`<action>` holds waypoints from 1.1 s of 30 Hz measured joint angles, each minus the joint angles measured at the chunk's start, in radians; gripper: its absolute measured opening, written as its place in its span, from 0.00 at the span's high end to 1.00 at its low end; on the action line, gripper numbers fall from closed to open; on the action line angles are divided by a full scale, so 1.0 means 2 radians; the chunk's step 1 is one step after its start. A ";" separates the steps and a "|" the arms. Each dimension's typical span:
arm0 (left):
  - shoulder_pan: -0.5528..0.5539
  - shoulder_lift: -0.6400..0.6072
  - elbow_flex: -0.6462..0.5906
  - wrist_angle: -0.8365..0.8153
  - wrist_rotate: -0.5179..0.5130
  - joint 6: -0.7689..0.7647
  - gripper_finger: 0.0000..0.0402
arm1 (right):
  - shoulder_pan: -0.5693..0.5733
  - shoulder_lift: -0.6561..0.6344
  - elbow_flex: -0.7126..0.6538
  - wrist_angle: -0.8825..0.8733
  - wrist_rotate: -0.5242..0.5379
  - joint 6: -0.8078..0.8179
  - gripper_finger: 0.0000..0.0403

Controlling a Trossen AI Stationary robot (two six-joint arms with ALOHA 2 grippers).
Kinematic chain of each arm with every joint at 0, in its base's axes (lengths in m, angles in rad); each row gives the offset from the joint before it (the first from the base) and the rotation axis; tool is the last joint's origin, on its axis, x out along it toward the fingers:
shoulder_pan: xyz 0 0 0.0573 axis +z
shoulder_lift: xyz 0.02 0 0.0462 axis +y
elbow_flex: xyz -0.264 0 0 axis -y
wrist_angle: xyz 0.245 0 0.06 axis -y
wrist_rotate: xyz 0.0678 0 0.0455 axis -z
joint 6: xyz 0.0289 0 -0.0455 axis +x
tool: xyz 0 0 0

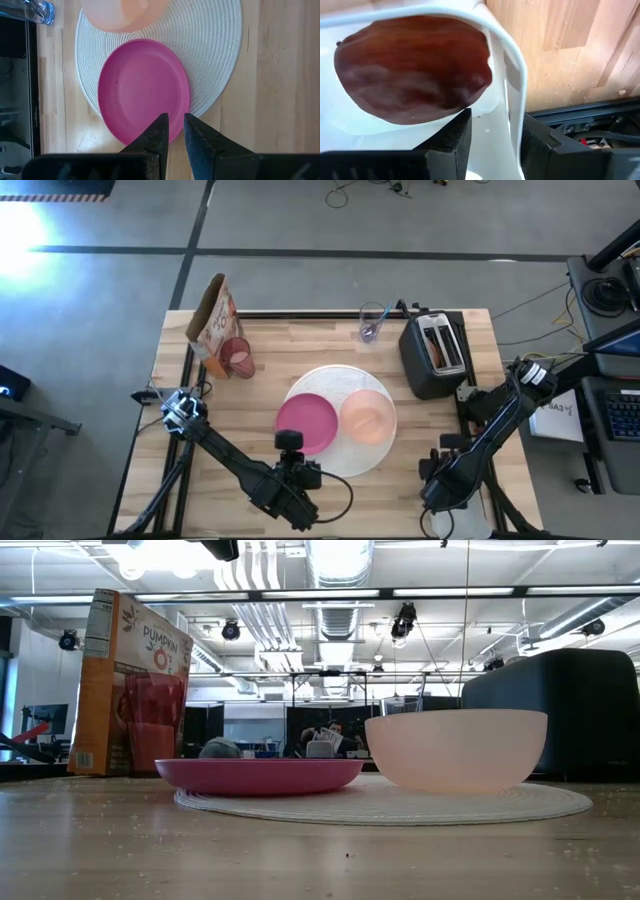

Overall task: Arrange a breakfast setting
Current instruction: Move the white bin to the bottom right of the table

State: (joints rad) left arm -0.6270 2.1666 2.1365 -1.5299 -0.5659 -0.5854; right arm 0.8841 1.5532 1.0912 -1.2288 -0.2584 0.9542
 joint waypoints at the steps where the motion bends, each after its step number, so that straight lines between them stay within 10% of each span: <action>1: 0.000 0.000 0.000 0.000 0.000 0.000 0.89 | 0.000 0.000 0.000 0.000 0.000 0.006 0.70; 33: -0.002 0.000 0.000 0.001 0.000 0.000 0.89 | 0.007 0.000 0.000 -0.025 -0.016 0.049 0.51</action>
State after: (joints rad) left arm -0.6315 2.1666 2.1368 -1.5272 -0.5652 -0.5850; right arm 0.8974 1.5524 1.0916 -1.2784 -0.2899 1.0527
